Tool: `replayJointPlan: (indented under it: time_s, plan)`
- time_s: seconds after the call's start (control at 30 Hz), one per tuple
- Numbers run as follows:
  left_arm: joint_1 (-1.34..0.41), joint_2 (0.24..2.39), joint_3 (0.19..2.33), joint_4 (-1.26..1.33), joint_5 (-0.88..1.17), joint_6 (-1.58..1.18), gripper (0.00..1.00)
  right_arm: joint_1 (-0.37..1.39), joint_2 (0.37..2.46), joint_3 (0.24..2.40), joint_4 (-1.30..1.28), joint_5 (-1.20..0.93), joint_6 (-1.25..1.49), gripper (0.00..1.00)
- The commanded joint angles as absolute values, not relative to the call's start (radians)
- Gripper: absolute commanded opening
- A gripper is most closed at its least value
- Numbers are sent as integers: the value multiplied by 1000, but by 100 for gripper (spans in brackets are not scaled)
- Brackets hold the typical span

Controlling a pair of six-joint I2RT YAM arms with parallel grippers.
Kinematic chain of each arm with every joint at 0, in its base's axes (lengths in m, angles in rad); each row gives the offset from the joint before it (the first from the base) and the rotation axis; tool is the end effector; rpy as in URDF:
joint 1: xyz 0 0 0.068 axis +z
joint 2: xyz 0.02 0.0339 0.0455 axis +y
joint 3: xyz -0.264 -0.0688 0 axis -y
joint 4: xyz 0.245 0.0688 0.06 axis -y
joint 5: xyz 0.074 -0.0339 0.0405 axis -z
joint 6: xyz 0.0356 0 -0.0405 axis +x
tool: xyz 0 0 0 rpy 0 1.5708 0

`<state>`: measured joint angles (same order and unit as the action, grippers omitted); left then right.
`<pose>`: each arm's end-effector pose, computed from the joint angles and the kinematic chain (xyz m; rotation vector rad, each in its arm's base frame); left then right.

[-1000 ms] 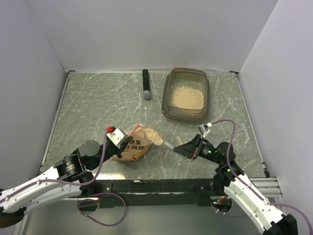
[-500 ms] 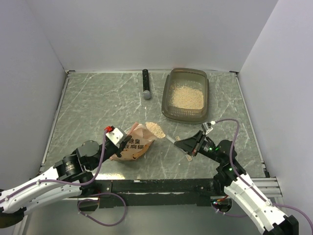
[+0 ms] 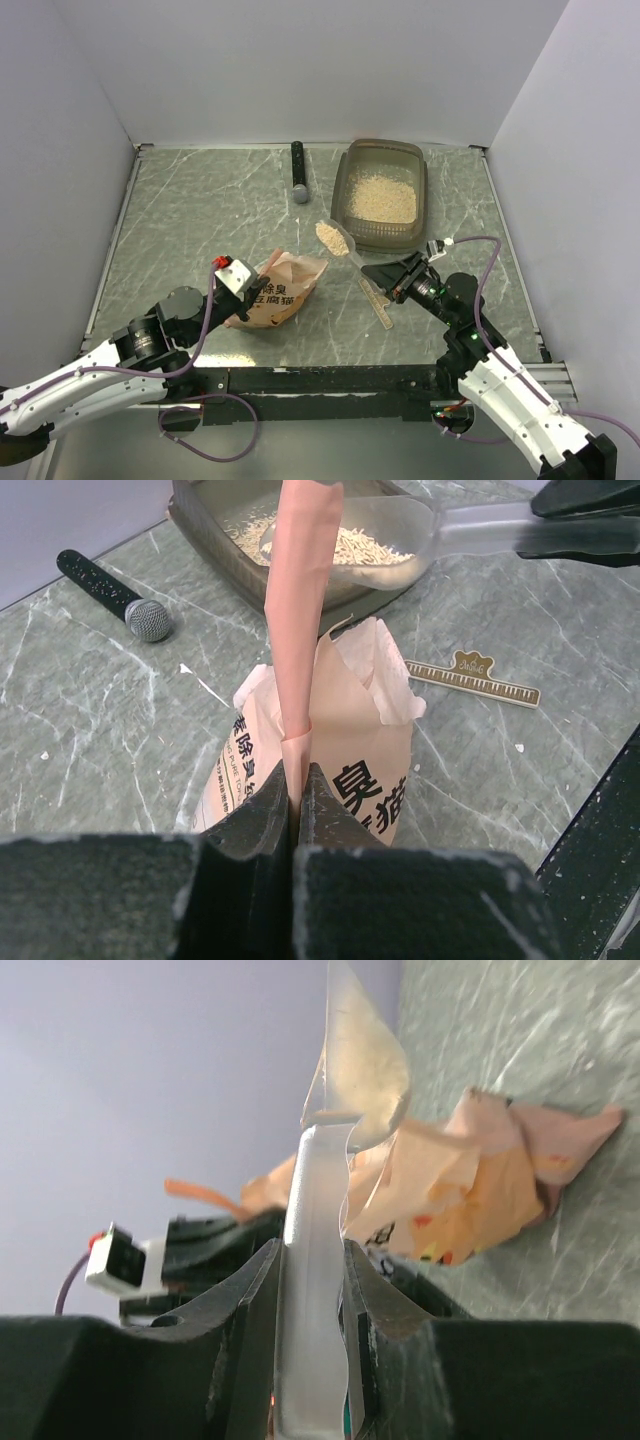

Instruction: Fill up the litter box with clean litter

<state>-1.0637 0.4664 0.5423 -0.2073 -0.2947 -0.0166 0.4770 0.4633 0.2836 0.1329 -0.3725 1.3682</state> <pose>0.0727 -0.1096 0.2965 0.6635 1.5952 -0.5542 0.1208 0.0770 0.2417 0.5065 1.8466 1.6480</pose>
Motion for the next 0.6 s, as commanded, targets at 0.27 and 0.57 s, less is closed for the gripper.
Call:
replayJointPlan:
  time_s: [0.27,0.57]
  plan:
    - [-1063,442,540,-178,-261,-28,1,476,535,324,276,-62,1358,0]
    - [-1063,399,538,-178,-230,-37,1,474,675,357,311,166,1321,0]
